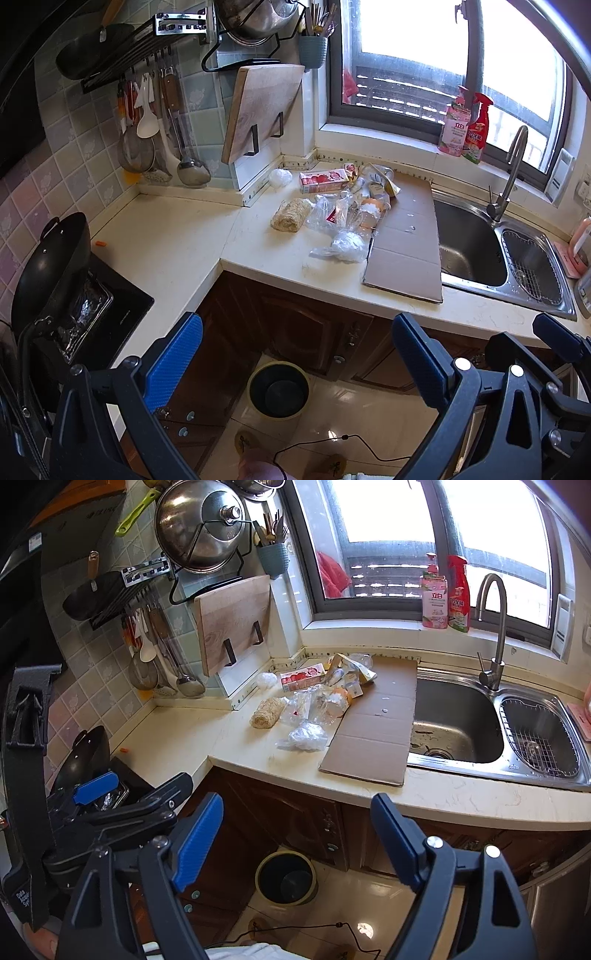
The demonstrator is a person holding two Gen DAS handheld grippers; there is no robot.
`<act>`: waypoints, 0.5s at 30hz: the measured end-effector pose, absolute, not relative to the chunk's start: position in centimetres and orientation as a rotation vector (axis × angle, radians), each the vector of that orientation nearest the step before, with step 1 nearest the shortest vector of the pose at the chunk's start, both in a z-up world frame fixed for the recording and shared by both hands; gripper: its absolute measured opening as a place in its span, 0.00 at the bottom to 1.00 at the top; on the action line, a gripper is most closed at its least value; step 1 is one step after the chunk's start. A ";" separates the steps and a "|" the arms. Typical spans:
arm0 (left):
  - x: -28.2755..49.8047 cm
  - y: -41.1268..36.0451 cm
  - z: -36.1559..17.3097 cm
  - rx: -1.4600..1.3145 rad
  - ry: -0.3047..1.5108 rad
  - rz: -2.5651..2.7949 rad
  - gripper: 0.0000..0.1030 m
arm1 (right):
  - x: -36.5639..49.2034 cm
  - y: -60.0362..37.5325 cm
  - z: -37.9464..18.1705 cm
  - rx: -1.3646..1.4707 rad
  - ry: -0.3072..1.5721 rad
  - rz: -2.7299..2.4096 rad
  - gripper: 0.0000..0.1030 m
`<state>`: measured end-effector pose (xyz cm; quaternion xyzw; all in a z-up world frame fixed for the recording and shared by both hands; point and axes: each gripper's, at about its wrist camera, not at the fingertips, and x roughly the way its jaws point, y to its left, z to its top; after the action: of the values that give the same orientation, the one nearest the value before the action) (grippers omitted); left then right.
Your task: Collect trash
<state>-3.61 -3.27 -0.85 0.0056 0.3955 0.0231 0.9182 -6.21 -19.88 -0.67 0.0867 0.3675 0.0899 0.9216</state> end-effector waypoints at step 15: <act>-1.6 -3.2 -1.2 -0.037 0.883 -0.047 0.98 | -4.7 -20.5 -1.1 0.195 0.779 0.236 0.80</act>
<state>-1.64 -3.15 -1.22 -0.0177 0.4274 -0.0227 0.9036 -4.68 -20.52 -1.06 0.0948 0.3784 0.1147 0.9136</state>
